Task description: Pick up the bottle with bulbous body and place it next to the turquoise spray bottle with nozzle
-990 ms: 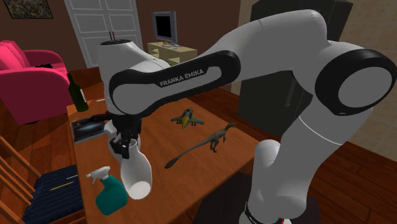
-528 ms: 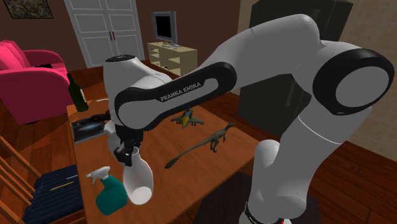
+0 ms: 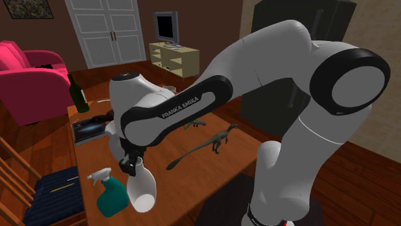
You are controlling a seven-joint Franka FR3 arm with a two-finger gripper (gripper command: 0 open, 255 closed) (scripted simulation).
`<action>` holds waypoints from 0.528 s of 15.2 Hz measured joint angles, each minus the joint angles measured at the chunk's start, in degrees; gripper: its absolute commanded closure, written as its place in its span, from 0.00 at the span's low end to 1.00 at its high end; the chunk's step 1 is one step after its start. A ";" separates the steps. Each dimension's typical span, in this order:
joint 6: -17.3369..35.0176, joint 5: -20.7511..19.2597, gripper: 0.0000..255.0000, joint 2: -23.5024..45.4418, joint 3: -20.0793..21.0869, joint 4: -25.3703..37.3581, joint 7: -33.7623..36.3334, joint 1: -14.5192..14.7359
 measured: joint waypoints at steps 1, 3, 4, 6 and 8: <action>0.94 0.01 1.00 0.45 0.05 -0.49 0.07 0.03; 1.91 0.01 1.00 0.84 0.05 -1.06 0.06 0.03; 2.04 0.01 1.00 0.87 0.05 -1.16 0.06 0.03; 2.15 0.01 1.00 0.88 0.06 -1.25 0.08 0.03; 2.19 0.01 1.00 0.88 0.06 -1.28 0.08 0.03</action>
